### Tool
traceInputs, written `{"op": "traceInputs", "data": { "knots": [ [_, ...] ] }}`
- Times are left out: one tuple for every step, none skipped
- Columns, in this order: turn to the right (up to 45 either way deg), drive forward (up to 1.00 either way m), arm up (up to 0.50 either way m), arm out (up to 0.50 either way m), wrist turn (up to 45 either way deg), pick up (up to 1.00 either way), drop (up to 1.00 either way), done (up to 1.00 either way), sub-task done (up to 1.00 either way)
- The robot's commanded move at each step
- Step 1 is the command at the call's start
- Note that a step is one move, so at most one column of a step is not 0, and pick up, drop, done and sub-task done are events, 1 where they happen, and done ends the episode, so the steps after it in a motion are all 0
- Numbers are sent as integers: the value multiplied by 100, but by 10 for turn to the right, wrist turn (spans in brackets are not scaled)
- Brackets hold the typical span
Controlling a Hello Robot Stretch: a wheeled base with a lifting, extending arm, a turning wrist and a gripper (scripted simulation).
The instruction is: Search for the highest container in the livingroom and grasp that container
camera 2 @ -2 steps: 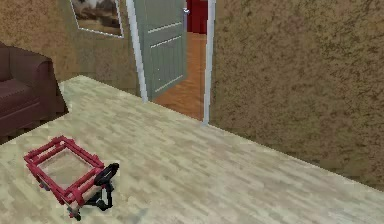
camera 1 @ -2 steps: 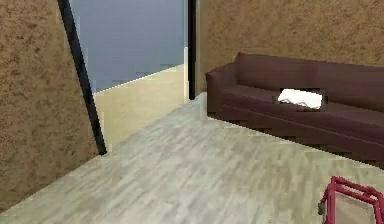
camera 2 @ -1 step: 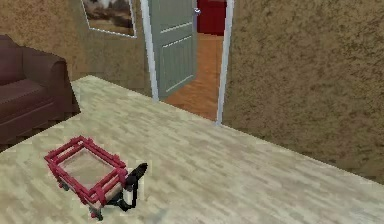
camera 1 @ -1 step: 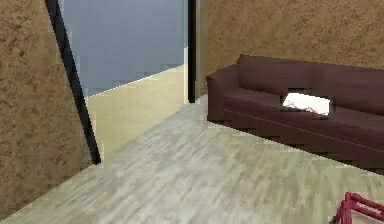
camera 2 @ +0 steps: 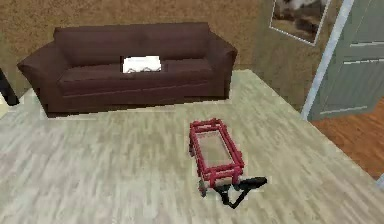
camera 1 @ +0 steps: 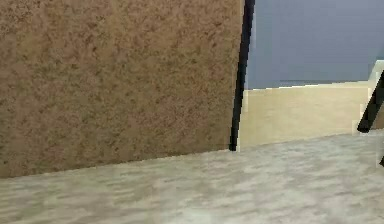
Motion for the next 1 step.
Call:
{"op": "traceInputs", "data": {
  "knots": [
    [-420,0,0,0,0,0,0,0,0]
  ]
}}
